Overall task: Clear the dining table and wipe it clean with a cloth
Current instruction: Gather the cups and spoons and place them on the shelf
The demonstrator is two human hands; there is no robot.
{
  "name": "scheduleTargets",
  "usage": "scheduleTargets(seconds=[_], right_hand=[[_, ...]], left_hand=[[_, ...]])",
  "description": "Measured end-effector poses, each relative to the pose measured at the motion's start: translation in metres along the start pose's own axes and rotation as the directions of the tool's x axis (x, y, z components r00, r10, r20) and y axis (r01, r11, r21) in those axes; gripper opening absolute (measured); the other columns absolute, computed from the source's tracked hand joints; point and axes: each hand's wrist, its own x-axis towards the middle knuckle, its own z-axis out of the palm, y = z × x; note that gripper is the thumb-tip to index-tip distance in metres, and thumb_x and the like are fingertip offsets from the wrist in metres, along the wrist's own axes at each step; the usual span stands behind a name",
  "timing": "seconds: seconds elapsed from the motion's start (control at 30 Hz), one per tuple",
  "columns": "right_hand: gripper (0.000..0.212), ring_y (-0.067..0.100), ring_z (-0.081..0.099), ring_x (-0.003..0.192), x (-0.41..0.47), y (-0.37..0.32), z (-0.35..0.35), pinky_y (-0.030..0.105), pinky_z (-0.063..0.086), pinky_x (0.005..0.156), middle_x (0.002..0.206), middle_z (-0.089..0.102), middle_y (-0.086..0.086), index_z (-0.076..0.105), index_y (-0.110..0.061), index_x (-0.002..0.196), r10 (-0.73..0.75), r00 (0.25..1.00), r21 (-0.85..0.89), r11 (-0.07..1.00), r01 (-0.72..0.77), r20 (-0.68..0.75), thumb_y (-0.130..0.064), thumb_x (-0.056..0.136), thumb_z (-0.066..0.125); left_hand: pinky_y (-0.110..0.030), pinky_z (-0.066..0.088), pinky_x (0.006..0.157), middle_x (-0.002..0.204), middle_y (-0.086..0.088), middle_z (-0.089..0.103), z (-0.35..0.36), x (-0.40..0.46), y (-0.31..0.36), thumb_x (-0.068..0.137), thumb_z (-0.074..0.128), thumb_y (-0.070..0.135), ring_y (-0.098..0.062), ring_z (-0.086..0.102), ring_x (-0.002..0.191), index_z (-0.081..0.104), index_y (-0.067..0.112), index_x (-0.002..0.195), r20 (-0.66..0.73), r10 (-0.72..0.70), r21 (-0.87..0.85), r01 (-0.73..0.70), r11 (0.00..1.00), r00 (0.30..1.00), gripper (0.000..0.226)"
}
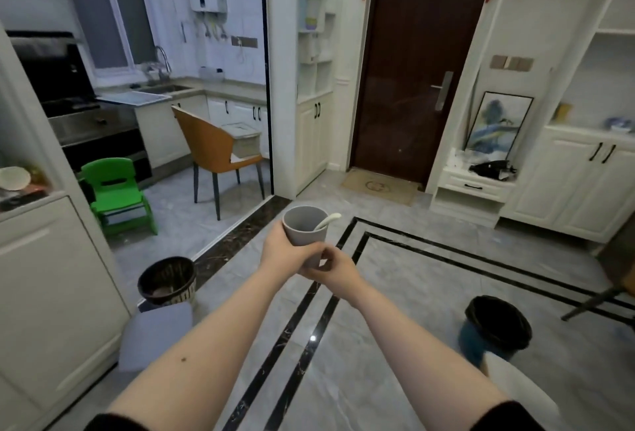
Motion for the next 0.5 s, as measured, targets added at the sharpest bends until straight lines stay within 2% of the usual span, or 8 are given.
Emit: scheduleTargets(seconds=[0.13, 0.23, 0.4, 0.5], right_hand=[[0.049, 0.004, 0.061, 0.086, 0.078, 0.011, -0.009, 0.006, 0.045, 0.059, 0.103, 0.065, -0.004, 0.058, -0.016, 0.114, 0.034, 0.994, -0.048, 0.998, -0.039, -0.104, -0.028, 0.071, 0.081], [0.05, 0.002, 0.061, 0.089, 0.129, 0.014, -0.028, 0.009, 0.048, 0.06, 0.106, 0.064, -0.004, 0.058, -0.018, 0.114, 0.036, 0.982, -0.081, 0.995, -0.052, -0.187, -0.03, 0.071, 0.081], [0.056, 0.015, 0.066, 0.09, 0.193, 0.034, -0.085, 0.033, 0.056, 0.078, 0.103, 0.068, -0.002, 0.061, -0.02, 0.111, 0.072, 0.933, -0.129, 0.984, -0.125, -0.354, -0.04, 0.064, 0.084], [0.055, 0.019, 0.066, 0.086, 0.211, 0.051, -0.131, 0.026, 0.054, 0.07, 0.103, 0.068, 0.004, 0.062, -0.016, 0.111, 0.125, 0.889, -0.096, 0.978, -0.186, -0.441, -0.031, 0.064, 0.085]], left_hand=[[-0.028, 0.047, 0.083, 0.11, 0.004, 0.057, 0.011, 0.083, -0.007, 0.06, 0.087, 0.021, -0.013, 0.052, 0.103, 0.05, 0.021, 0.12, 0.072, 0.029, 0.005, -0.029, 1.0, 0.997, 0.07], [-0.029, 0.047, 0.083, 0.109, 0.004, 0.057, 0.026, 0.143, 0.001, 0.06, 0.087, 0.023, -0.014, 0.052, 0.103, 0.05, 0.02, 0.121, 0.162, 0.033, -0.012, -0.032, 0.999, 0.986, 0.071], [-0.018, 0.046, 0.07, 0.11, 0.005, 0.061, 0.078, 0.231, 0.009, 0.058, 0.088, 0.028, -0.014, 0.057, 0.104, 0.053, 0.021, 0.122, 0.364, 0.075, -0.092, -0.044, 0.995, 0.928, 0.073], [-0.015, 0.046, 0.066, 0.107, 0.007, 0.061, 0.13, 0.268, 0.01, 0.061, 0.087, 0.028, -0.011, 0.058, 0.1, 0.052, 0.019, 0.121, 0.485, 0.083, -0.109, -0.034, 0.993, 0.87, 0.071]])
